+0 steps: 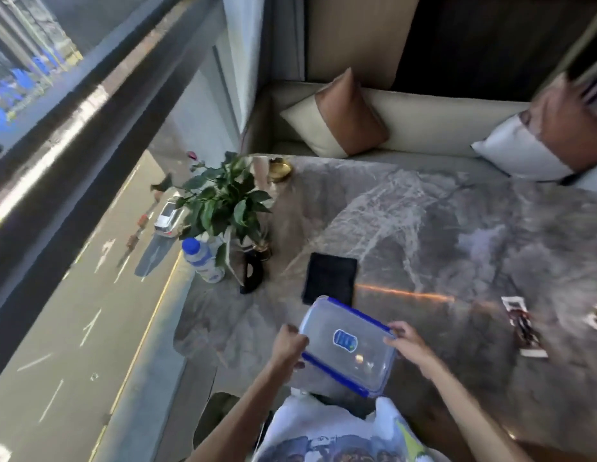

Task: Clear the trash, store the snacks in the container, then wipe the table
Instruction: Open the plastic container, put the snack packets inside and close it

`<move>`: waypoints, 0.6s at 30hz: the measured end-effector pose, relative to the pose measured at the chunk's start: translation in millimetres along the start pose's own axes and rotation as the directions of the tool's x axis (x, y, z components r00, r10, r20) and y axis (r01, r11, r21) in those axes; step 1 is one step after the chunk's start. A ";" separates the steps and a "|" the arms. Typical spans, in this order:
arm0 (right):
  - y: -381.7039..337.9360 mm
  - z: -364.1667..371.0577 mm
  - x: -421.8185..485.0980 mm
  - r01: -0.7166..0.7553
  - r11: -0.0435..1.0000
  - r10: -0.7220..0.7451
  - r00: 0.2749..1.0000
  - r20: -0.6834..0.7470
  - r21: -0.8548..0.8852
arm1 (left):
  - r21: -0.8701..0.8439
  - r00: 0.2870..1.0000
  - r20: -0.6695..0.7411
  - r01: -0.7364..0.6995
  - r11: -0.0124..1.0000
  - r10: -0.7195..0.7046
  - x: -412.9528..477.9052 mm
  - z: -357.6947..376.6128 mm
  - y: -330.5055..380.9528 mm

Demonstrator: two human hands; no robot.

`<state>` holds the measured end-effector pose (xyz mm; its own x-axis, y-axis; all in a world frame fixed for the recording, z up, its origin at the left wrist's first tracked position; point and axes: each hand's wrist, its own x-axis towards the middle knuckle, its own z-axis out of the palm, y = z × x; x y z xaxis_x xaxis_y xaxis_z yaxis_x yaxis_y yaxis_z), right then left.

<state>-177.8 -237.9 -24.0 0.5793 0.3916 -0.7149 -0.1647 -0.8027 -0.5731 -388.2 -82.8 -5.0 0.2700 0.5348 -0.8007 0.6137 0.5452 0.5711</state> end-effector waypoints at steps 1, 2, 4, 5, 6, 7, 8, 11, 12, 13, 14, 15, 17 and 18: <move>15.8 -18.1 -1.4 -0.038 0.998 0.040 0.999 -0.024 0.046 | 0.022 0.999 0.023 -0.024 0.999 0.023 1.2 21.6 9.1; 31.4 -34.8 -4.1 -0.077 0.993 0.081 0.996 -0.039 0.089 | 0.045 0.997 0.049 -0.053 0.998 0.051 2.1 43.6 17.4; 61.8 -63.1 -12.2 -0.157 0.971 0.169 0.984 -0.051 0.179 | 0.105 0.988 0.104 -0.125 0.987 0.114 2.8 87.1 30.5; 76.0 -74.9 -16.7 -0.194 0.954 0.211 0.976 -0.049 0.230 | 0.130 0.979 0.142 -0.165 0.978 0.146 2.9 109.0 35.6; 89.2 -85.6 -21.4 -0.222 0.935 0.243 0.969 -0.043 0.278 | 0.150 0.967 0.183 -0.204 0.968 0.175 2.5 128.9 39.8; 102.1 -95.0 -25.6 -0.241 0.915 0.266 0.963 -0.035 0.324 | 0.167 0.955 0.218 -0.239 0.957 0.201 1.1 147.7 43.6; 113.9 -103.0 -29.6 -0.262 0.893 0.291 0.957 -0.024 0.365 | 0.185 0.946 0.241 -0.265 0.946 0.218 -0.7 165.2 46.1; 143.6 -116.7 -40.3 -0.336 0.819 0.365 0.930 0.029 0.465 | 0.240 0.927 0.281 -0.317 0.917 0.247 -2.9 209.7 44.0; 151.7 -119.3 -43.4 -0.354 0.801 0.377 0.925 0.052 0.483 | 0.255 0.922 0.293 -0.331 0.909 0.253 -3.2 221.1 40.6; 159.7 -122.6 -45.6 -0.371 0.784 0.384 0.920 0.080 0.498 | 0.260 0.918 0.301 -0.340 0.904 0.259 -3.9 230.2 36.3; 167.6 -126.6 -46.8 -0.385 0.775 0.386 0.916 0.108 0.501 | 0.254 0.913 0.301 -0.354 0.900 0.274 -4.7 238.1 31.4; 172.5 -131.8 -47.9 -0.395 0.776 0.381 0.915 0.135 0.491 | 0.240 0.911 0.282 -0.370 0.898 0.300 -6.8 244.8 26.2; 176.0 -145.3 -49.2 -0.414 0.814 0.348 0.909 0.229 0.407 | 0.209 0.920 0.177 -0.382 0.900 0.349 -13.0 255.0 16.1; 176.6 -151.2 -47.3 -0.414 0.848 0.341 0.904 0.257 0.332 | 0.166 0.933 0.109 -0.358 0.919 0.344 -15.8 258.0 10.0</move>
<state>-113.6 -466.2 -30.9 0.2625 0.1962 -0.9448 -0.6447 -0.6929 -0.3230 -194.9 -252.3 -33.4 0.5437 0.6157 -0.5703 0.5903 0.2025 0.7814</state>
